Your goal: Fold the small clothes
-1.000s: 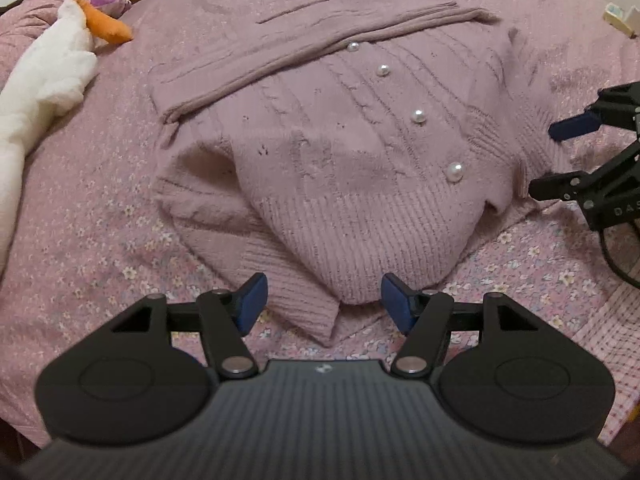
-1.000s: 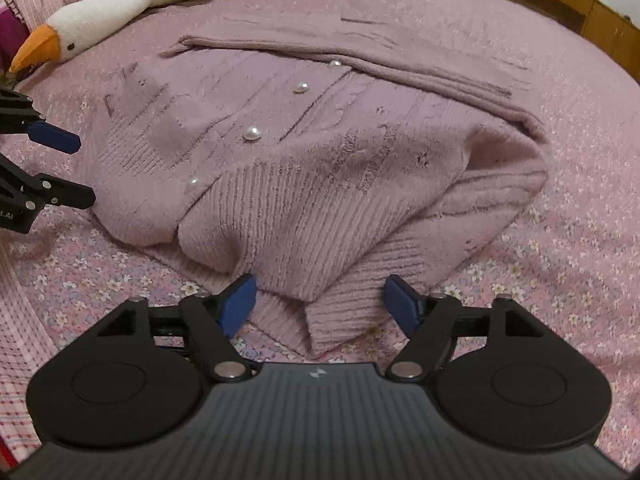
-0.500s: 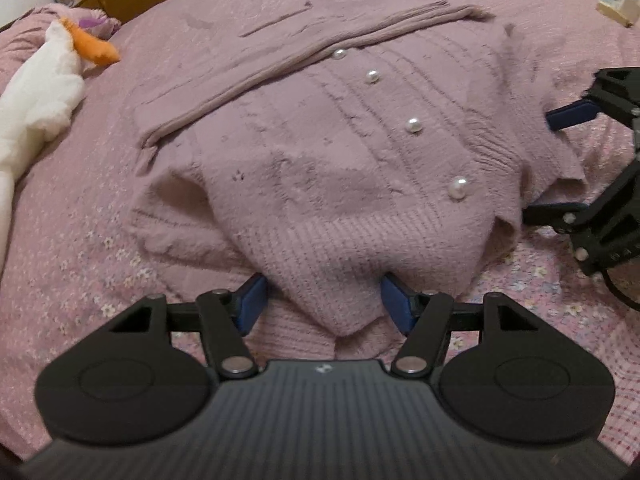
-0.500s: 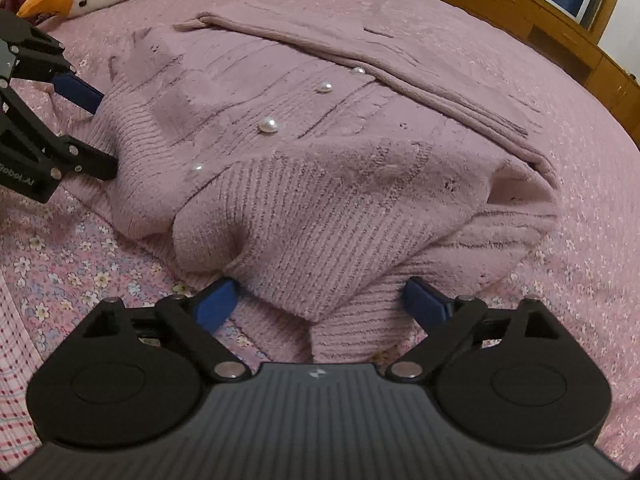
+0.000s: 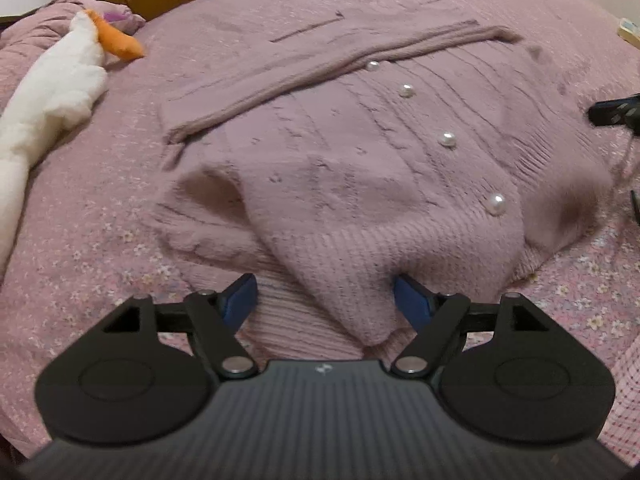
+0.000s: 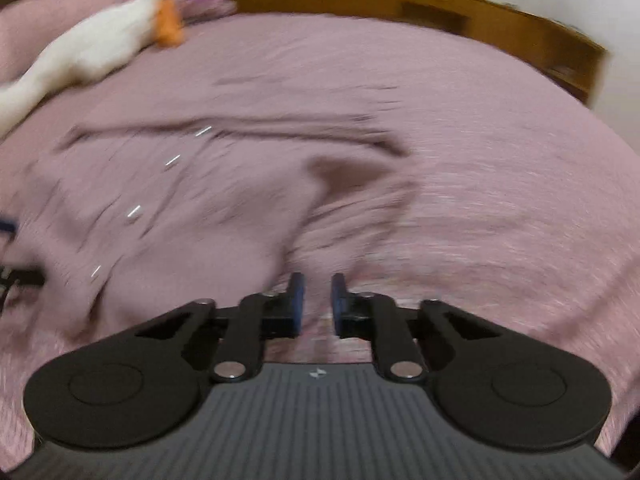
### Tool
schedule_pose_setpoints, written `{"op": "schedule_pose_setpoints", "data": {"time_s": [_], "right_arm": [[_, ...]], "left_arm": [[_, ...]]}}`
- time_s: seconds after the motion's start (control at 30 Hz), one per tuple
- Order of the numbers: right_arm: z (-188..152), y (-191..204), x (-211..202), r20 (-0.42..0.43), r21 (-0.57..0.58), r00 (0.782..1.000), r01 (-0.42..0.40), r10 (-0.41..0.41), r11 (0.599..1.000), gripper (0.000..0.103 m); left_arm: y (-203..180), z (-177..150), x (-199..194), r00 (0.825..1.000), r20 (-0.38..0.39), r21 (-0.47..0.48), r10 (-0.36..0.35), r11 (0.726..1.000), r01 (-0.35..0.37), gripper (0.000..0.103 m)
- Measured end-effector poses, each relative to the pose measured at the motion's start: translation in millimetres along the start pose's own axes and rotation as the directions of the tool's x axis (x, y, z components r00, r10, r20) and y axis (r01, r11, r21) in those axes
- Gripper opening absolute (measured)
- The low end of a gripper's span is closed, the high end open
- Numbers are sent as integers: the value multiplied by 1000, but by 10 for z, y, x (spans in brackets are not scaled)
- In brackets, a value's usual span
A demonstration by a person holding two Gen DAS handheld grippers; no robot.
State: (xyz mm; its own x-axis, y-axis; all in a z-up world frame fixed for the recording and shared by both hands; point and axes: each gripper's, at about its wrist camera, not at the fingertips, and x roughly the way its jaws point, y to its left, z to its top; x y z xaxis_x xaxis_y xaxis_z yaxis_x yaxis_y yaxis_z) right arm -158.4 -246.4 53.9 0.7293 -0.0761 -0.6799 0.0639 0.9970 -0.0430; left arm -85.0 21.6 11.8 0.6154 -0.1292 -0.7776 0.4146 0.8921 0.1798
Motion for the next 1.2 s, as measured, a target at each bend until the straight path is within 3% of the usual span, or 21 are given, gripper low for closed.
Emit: {"op": "schedule_pose_setpoints", "data": {"time_s": [0.13, 0.2, 0.23, 0.27, 0.33, 0.43, 0.57, 0.7, 0.8, 0.9, 0.97, 1.0, 1.07, 1.2], "right_arm": [[-33, -292, 2, -43, 124, 999, -4, 9, 992, 10], [-74, -332, 12, -60, 157, 997, -45, 55, 987, 10], [-91, -324, 8, -62, 166, 995, -63, 74, 984, 10], [-105, -298, -4, -61, 163, 993, -88, 100, 983, 10], [-114, -215, -23, -52, 140, 985, -155, 164, 978, 12], [-110, -5, -37, -43, 84, 968, -243, 247, 966, 22], [-27, 396, -94, -21, -62, 933, -360, 359, 931, 23], [40, 817, -66, -27, -170, 883, -466, 469, 868, 46], [42, 1138, 39, -66, -249, 862, -502, 502, 828, 51], [33, 1384, 189, -78, -331, 876, -472, 475, 817, 51], [40, 1458, 246, -51, -354, 899, -423, 434, 834, 50], [69, 1435, 265, -39, -336, 902, -417, 430, 844, 49], [142, 1342, 295, -12, -255, 904, -417, 428, 873, 47], [247, 1095, 438, 4, -123, 913, -405, 408, 906, 46]], "left_arm": [[66, 19, 51, 1000, 5, -53, -28, 998, 28, 78], [67, 69, 30, 998, 29, -69, -49, 996, 50, 64], [68, 96, -3, 996, 42, -78, -79, 994, 82, 42], [69, 138, -28, 992, 51, -96, -115, 988, 120, 31], [66, 226, -72, 985, 85, -114, -149, 981, 158, 25], [100, 391, -45, 977, 104, -144, -186, 969, 200, 24], [159, 610, 171, 973, 74, -176, -219, 957, 229, 25], [254, 692, 396, 968, 25, -264, -249, 932, 247, 25], [314, 683, 401, 963, 29, -306, -268, 915, 264, 24], [342, 652, 350, 963, 33, -313, -269, 912, 265, 25], [355, 636, 275, 965, 35, -301, -261, 918, 259, 36], [358, 631, 233, 967, 42, -295, -252, 921, 253, 41], [373, 572, 95, 974, 65, -275, -217, 934, 226, 63], [370, 423, -95, 979, 79, -227, -190, 952, 203, 68]]}}
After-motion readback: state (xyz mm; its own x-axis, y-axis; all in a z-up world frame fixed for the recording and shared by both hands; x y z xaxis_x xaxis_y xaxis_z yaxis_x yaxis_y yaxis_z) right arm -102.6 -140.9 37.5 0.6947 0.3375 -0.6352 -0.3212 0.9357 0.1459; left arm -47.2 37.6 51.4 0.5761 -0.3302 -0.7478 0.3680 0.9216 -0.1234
